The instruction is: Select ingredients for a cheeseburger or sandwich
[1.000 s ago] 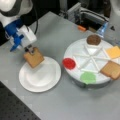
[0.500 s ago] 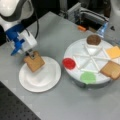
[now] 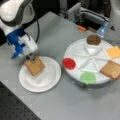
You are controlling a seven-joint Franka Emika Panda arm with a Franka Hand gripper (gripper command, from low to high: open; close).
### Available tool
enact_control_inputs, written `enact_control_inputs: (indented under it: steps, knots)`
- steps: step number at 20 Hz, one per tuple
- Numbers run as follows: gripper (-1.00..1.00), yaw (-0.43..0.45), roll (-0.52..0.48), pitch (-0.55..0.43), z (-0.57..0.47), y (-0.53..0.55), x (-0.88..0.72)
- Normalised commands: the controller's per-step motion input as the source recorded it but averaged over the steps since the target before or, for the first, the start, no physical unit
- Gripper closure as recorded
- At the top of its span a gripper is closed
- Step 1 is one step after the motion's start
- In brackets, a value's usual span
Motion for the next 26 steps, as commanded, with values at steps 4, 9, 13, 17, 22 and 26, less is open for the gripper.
enact_control_inputs:
  steps: [4, 9, 13, 17, 22, 26]
  knots:
    - [1.0, 0.099, 0.194, -0.067, -0.05, -0.16, 0.31]
    - [1.0, 0.104, 0.193, -0.082, -0.08, -0.17, 0.3]
    - [1.0, 0.117, 0.191, -0.094, -0.09, -0.15, 0.28]
    - [1.0, 0.123, 0.176, -0.105, -0.08, -0.17, 0.25]
    - [1.0, 0.113, 0.162, -0.108, -0.07, -0.15, 0.25]
    - [1.0, 0.11, 0.157, -0.107, -0.06, -0.15, 0.24]
